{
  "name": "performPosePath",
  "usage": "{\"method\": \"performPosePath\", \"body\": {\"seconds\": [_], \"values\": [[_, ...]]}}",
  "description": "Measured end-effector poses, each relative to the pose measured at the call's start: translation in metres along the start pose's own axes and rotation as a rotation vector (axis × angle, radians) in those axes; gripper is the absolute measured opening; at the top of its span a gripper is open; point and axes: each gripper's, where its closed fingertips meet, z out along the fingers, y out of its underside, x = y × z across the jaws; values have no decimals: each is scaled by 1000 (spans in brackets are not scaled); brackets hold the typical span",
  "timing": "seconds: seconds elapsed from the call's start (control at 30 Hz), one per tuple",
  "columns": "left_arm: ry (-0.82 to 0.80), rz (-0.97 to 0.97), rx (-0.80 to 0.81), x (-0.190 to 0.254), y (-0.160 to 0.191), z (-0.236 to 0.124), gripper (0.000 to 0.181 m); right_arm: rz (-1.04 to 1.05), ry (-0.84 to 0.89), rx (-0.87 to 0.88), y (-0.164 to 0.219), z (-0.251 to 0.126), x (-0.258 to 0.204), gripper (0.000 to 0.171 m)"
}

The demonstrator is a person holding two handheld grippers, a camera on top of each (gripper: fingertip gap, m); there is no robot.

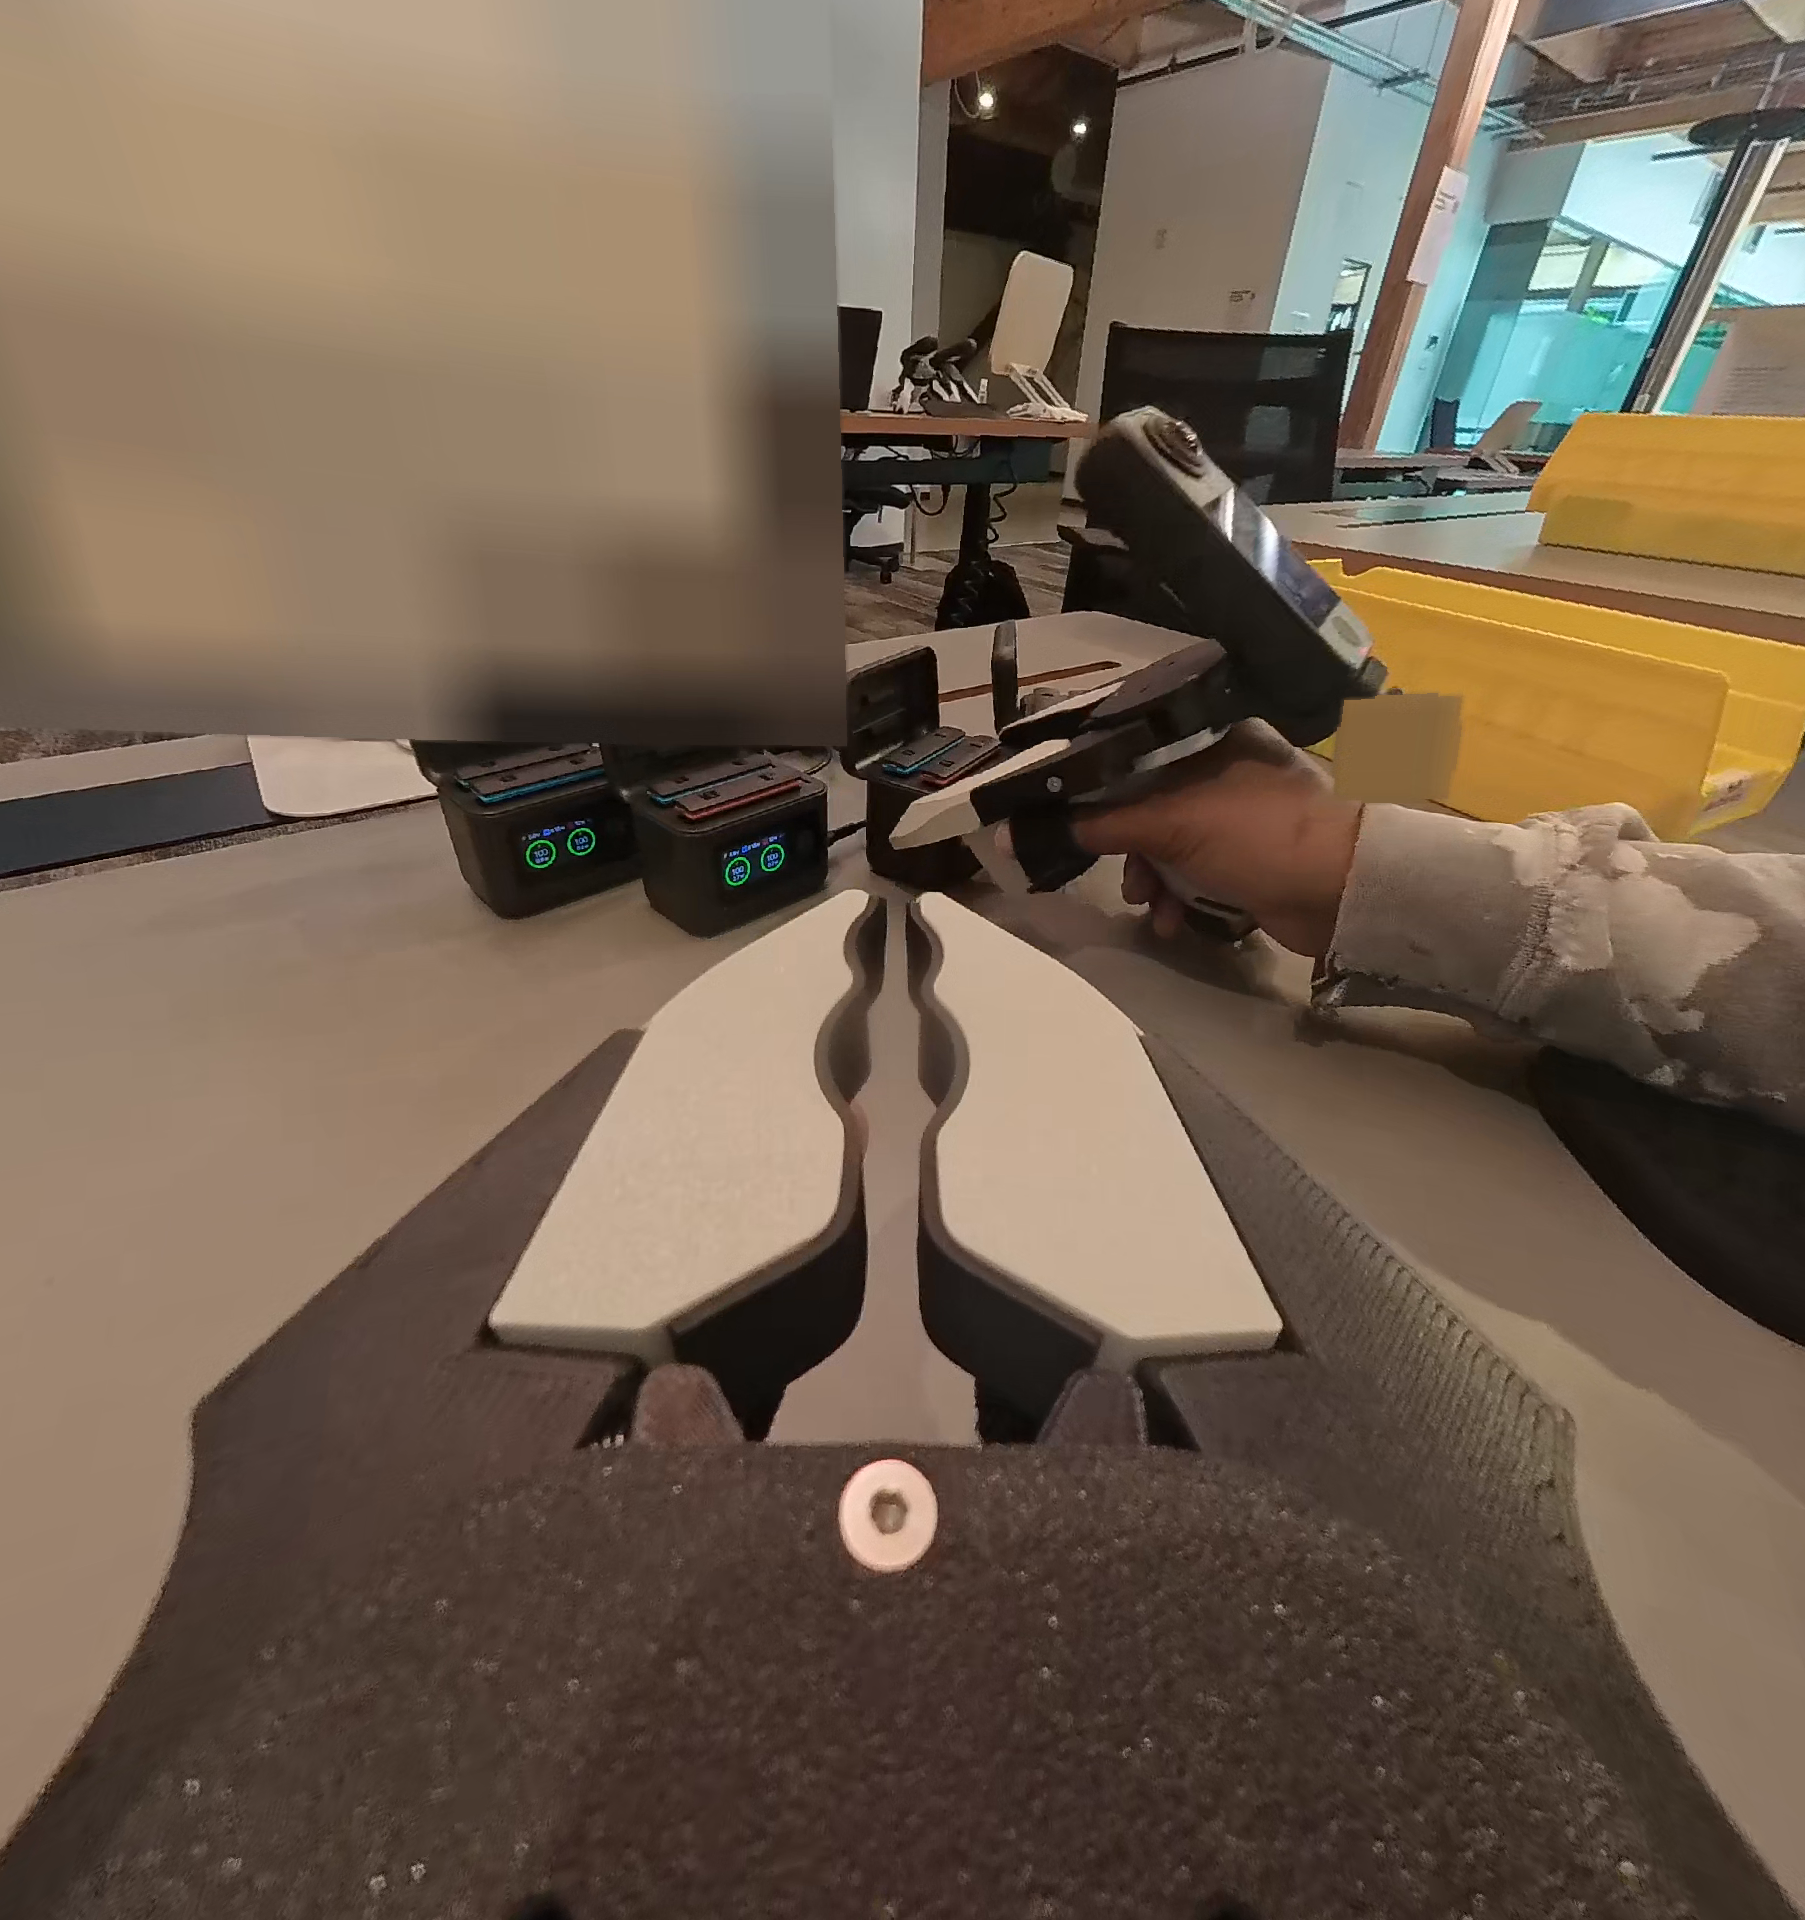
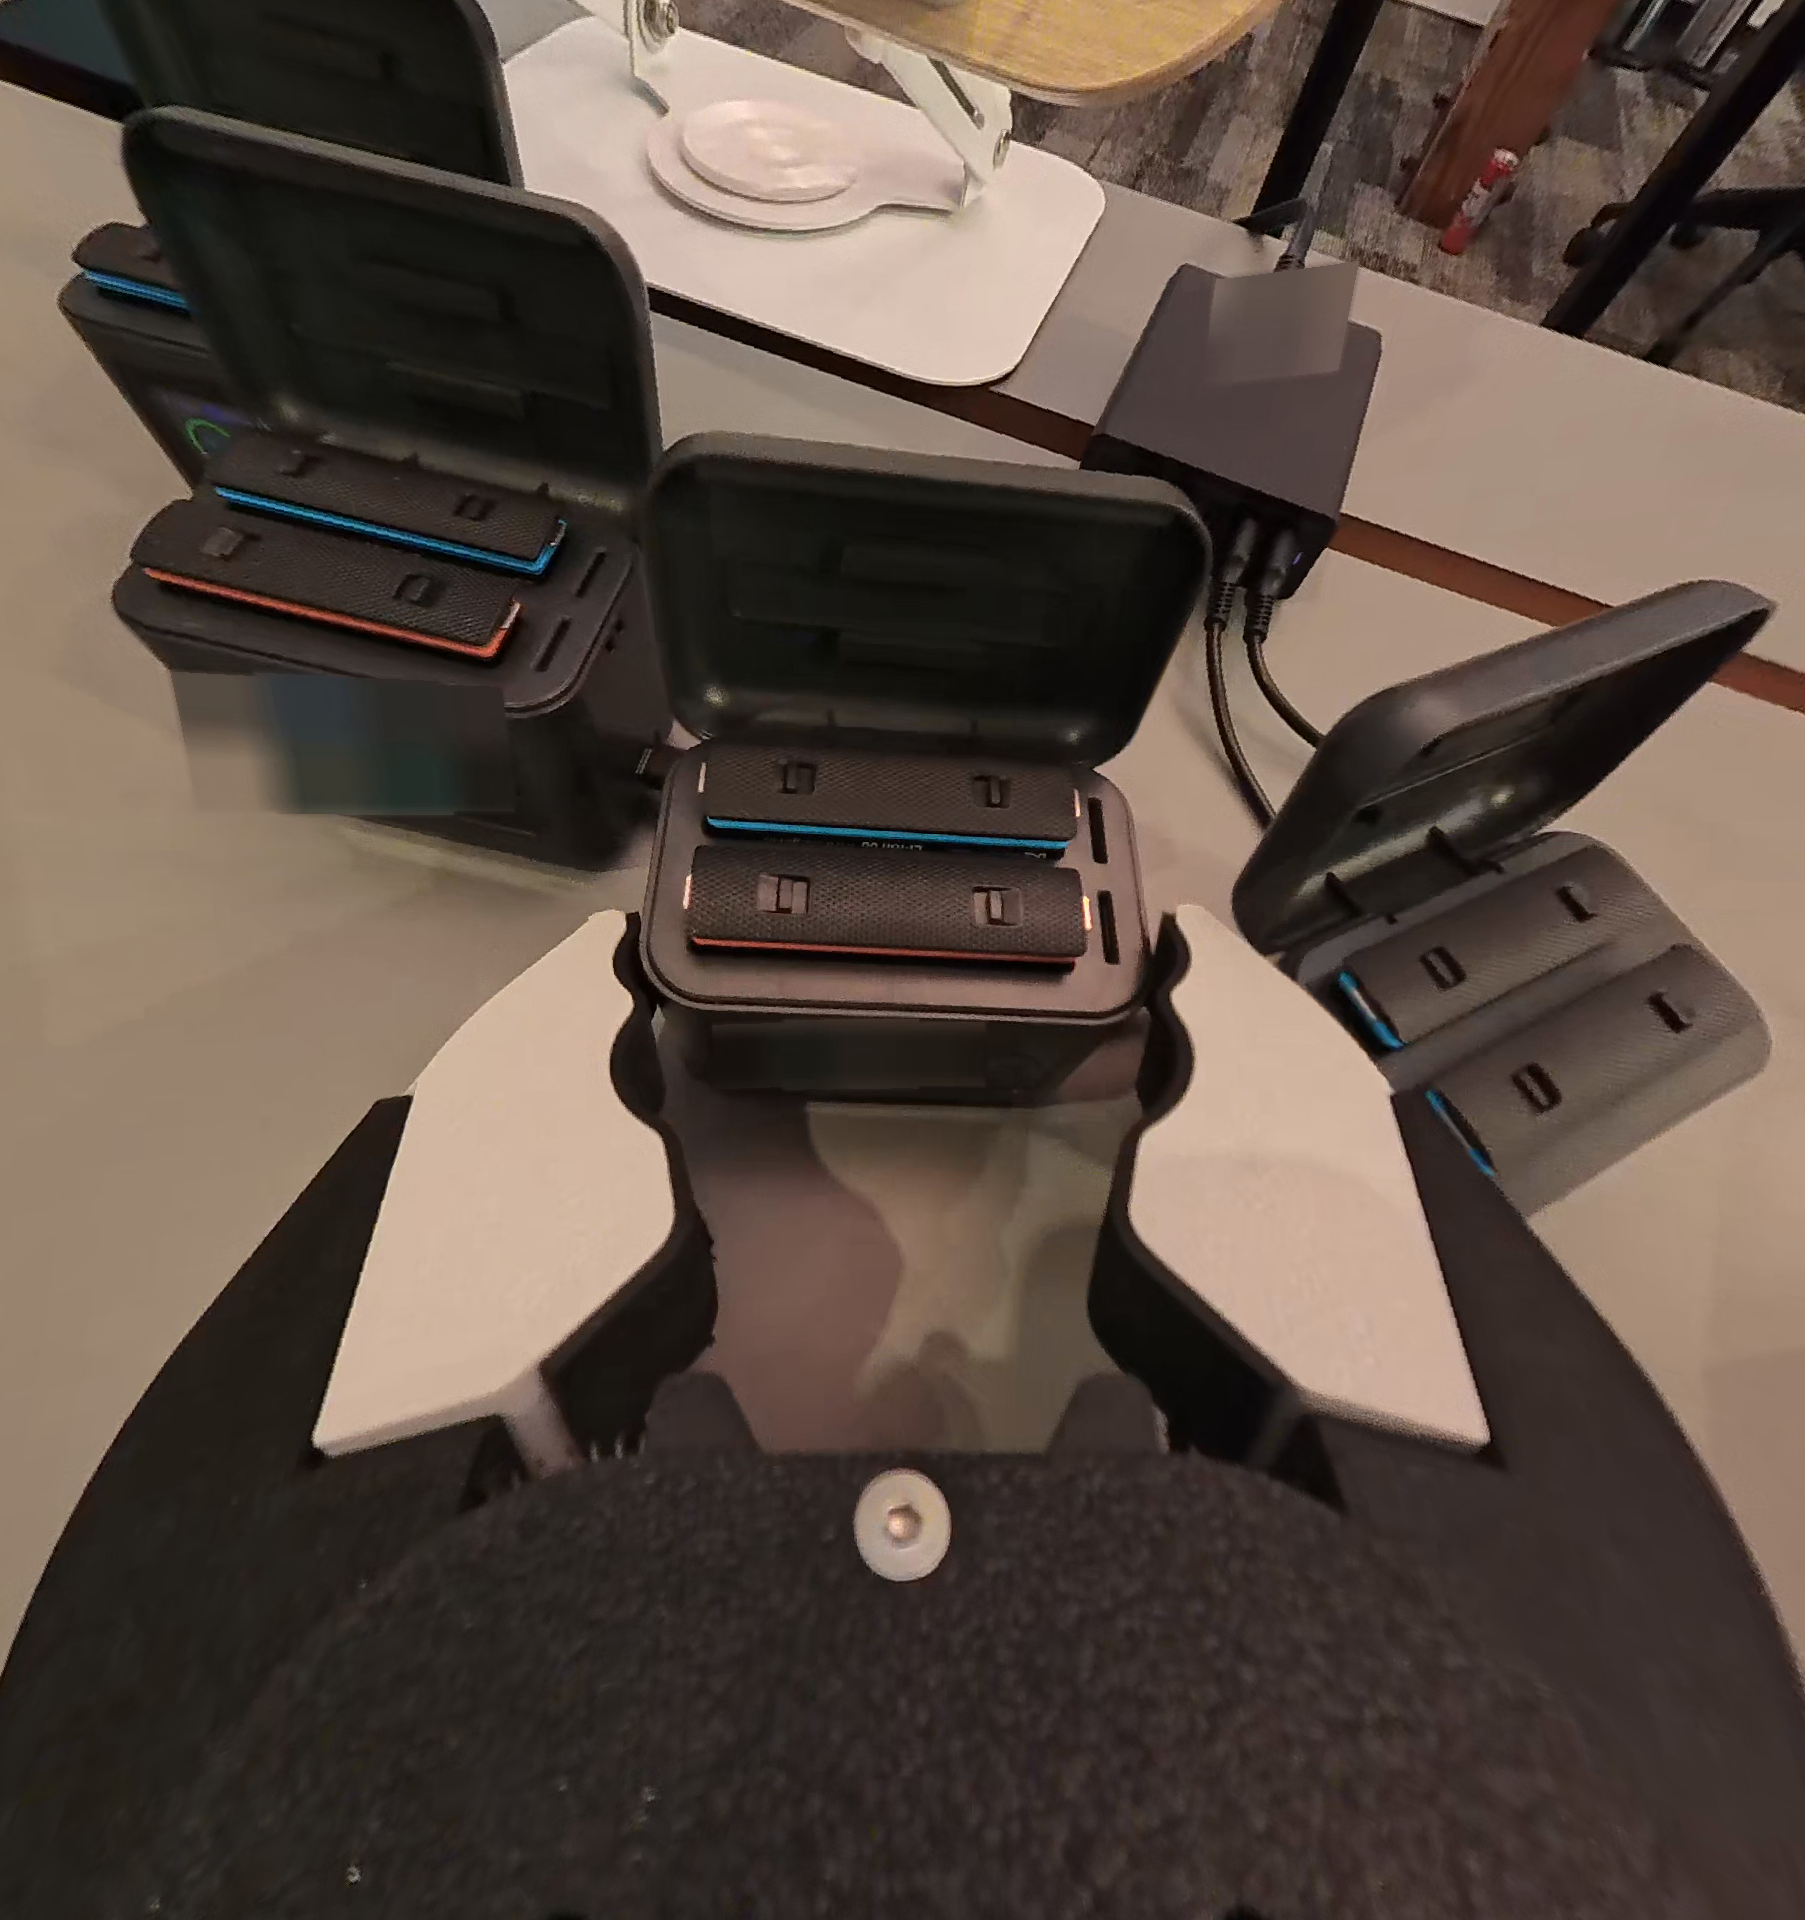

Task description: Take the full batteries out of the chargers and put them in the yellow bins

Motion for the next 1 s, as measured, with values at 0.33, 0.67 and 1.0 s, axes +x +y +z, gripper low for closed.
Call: {"method": "performPosePath", "body": {"seconds": [0.33,0.67,1.0], "values": [[7,11,7,2,-1,-1,3,52,-44,61,6,-66,-2,90],[9,41,7,5,-1,-1,3,95,-53,47,48,-110,-2,83],[9,60,8,8,-1,-2,3,12,5,106,50,-109,33,53]]}}
